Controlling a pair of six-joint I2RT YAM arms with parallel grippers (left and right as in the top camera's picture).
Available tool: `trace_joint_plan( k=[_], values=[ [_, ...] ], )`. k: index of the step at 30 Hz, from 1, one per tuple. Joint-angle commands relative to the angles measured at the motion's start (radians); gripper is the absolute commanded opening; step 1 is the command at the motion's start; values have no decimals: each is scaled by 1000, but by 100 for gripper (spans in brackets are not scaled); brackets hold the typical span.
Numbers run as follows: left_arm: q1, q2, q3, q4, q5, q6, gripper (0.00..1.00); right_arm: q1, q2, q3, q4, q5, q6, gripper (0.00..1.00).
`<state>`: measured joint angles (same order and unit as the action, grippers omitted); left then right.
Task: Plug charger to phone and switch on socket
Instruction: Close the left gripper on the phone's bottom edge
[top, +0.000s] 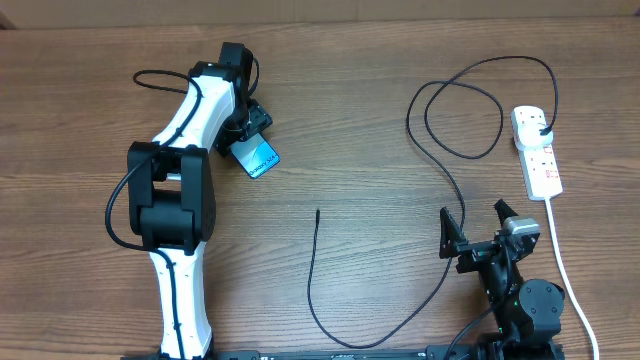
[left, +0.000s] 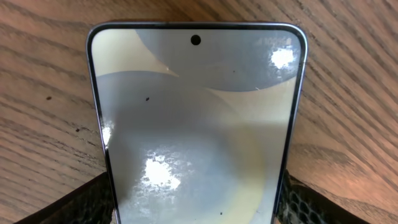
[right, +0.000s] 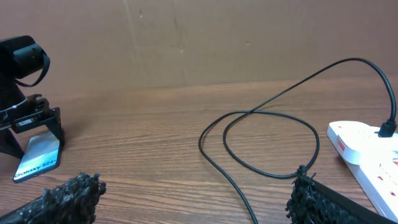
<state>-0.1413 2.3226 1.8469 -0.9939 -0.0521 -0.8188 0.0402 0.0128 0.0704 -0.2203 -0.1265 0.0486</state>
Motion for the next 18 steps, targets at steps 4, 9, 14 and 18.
trace_joint_plan(
  k=[4,9,14,18],
  values=[
    [3,28,-28,11,16,-7,94,5,-10,-5,5,6,0,100],
    [3,28,-28,10,16,-3,100,5,-10,-5,6,6,0,100],
    [3,28,-28,2,18,-3,100,5,-10,-5,6,6,0,100],
    [3,28,-28,0,19,-4,100,5,-10,-5,6,6,0,100]
  ],
)
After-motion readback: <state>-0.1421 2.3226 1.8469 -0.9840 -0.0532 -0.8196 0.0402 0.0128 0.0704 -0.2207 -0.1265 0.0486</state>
